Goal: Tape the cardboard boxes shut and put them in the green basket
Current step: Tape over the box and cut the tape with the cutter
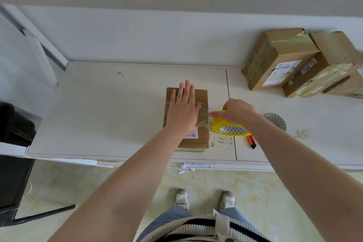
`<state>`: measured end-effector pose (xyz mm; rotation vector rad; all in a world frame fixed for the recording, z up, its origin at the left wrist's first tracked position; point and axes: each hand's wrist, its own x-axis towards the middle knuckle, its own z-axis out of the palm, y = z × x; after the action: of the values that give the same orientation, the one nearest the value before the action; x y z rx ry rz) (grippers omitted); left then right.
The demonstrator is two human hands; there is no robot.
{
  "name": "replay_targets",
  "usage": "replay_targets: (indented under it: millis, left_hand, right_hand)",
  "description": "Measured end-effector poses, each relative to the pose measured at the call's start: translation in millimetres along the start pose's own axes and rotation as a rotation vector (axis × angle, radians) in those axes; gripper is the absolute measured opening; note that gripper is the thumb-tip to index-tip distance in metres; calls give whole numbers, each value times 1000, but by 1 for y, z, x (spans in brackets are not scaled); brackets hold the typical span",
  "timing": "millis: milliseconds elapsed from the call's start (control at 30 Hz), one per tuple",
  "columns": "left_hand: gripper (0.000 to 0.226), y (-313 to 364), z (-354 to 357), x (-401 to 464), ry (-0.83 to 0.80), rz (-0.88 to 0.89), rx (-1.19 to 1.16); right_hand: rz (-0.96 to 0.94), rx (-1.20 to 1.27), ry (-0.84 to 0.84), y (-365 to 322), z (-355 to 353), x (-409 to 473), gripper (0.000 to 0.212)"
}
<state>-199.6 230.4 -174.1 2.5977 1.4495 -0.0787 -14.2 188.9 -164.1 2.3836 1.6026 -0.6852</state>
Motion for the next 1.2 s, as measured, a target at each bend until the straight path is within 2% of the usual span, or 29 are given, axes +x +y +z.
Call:
replay_targets:
  millis: [67,133,267,333,433,567,667,767,867,967,1100,1200]
  left_hand:
    - [68,11,-7,1,131,30,-93]
    - [67,20,-7,-3,240,57,-80]
    - [68,11,7,-6,0,30,44]
    - [68,14,1,-5,27,11,-30]
    - [68,24,1,-13,226,-24,-87]
    - [72,16,10,-16,25,-35,-16]
    - [82,20,12,-18,41,-107,-40]
    - [95,24,13,-22,46,-187,-84]
    - [99,17,11,-21,12,-196,-99]
    - [104,12,11,-21,4,-185,-93]
    - [117,7,7,-23,-19,-299,-99]
    - [116,2,5,-20,-84,-322,-108]
  right_hand:
    - [5,10,13,1,0,0,77]
    - [8,15,20,1,1,-1,77]
    - [22,-10,17,-1,1,-1,77]
    - [20,0,12,1,2,-1,77]
    - [18,2,19,1,1,-3,77]
    - [23,-5,14,-2,0,-5,81]
    - [31,-17,28,-2,0,-8,80]
    - [-11,1,29,1,1,-10,69]
    - [-156,189,-69,12,-5,-10,52]
    - [-217,320,-133,25,-9,-13,46]
    - [-132,209,26,23,0,-17,52]
    - [-67,133,87,13,4,-19,56]
